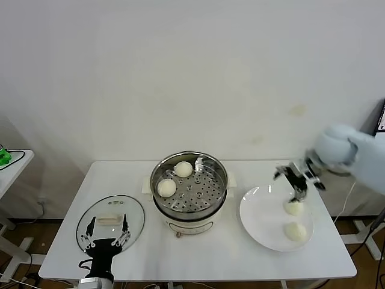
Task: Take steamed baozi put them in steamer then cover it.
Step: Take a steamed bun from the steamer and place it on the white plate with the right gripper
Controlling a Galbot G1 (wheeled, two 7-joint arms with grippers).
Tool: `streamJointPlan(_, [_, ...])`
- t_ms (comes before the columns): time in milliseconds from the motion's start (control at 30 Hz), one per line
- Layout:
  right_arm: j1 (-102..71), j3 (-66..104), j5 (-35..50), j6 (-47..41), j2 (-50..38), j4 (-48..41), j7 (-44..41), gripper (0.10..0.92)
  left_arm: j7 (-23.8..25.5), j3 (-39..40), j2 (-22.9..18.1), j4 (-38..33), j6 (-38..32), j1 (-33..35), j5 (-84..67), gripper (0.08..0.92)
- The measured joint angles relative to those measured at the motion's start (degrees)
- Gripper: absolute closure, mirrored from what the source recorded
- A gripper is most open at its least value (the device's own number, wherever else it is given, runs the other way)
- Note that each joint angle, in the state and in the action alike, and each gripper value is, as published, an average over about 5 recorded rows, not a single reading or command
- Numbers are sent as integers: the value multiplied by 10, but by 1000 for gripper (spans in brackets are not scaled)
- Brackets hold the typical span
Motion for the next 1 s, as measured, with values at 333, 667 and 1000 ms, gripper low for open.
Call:
streamJointPlan(333, [-130,88,-44,-9,-42,-1,-8,203,0,7,-11,4,-3,4,13,177])
streamJointPlan(667, [-184,120,-59,-19,-27,-28,-3,203,0,1,-14,7,-4,7,15,177])
streamJointPlan(1000, [-208,134,-61,-26,5,-61,6,203,1,-3,-16,16,-6,4,14,177])
